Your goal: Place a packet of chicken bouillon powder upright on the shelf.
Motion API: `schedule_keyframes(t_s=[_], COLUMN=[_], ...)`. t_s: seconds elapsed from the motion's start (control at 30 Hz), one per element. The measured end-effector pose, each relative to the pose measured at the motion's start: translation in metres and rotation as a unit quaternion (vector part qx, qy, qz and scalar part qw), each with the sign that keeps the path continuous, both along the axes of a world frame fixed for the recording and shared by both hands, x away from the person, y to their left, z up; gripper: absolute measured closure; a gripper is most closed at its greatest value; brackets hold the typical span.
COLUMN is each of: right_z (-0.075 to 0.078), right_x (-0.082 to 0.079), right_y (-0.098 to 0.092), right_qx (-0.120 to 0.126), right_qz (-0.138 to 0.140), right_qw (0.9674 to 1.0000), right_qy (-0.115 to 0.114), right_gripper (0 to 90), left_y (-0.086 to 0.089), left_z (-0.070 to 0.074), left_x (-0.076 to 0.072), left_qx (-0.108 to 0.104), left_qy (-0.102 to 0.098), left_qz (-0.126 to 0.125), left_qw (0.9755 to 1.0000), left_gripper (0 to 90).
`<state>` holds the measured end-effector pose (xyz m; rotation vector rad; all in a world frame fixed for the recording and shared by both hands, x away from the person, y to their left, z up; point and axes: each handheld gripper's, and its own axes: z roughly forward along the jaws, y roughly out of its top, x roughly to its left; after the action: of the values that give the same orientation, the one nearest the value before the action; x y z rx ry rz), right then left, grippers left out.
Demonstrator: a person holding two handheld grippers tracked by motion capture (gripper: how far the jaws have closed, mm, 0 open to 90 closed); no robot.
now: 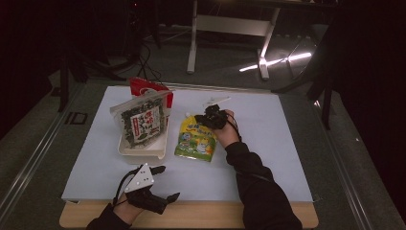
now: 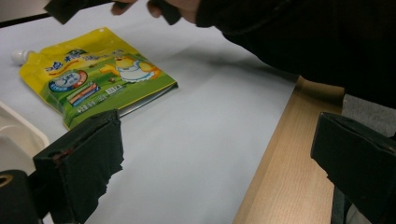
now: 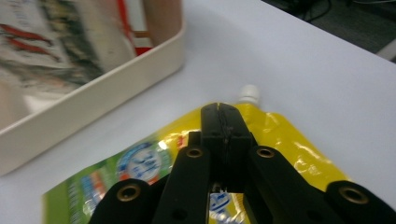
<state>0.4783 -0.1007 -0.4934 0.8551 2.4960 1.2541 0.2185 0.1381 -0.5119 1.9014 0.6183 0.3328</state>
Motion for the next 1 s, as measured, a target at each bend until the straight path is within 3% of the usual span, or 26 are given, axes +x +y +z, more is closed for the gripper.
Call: schedule_keyframes(t_s=[0.23,0.37,0.6,1.0], right_z=[-0.006,-0.011,-0.027,-0.036], right_x=[0.023,0.039,0.062,0.076], right_y=[0.013,0.02,0.03,0.04], right_qx=[-0.003,-0.02,-0.041,-0.062], right_qz=[-0.021,-0.037,-0.067,-0.091], right_qw=[0.9997,0.9991,0.9962,0.9922], right_qy=[0.01,0.01,0.038,0.058], right_gripper=[89.8,89.9,89.9,89.9], left_y=[-0.001,0.001,0.002,0.001], left_z=[-0.001,-0.001,-0.002,-0.003], left_x=[-0.002,-0.002,-0.003,-0.004], left_qx=[-0.001,-0.007,-0.007,-0.003], left_qy=[0.001,0.0,0.002,0.004], left_qz=[-0.002,-0.001,0.004,0.0], left_qw=[1.0,1.0,1.0,1.0], left_gripper=[3.3,3.3,3.4,3.4])
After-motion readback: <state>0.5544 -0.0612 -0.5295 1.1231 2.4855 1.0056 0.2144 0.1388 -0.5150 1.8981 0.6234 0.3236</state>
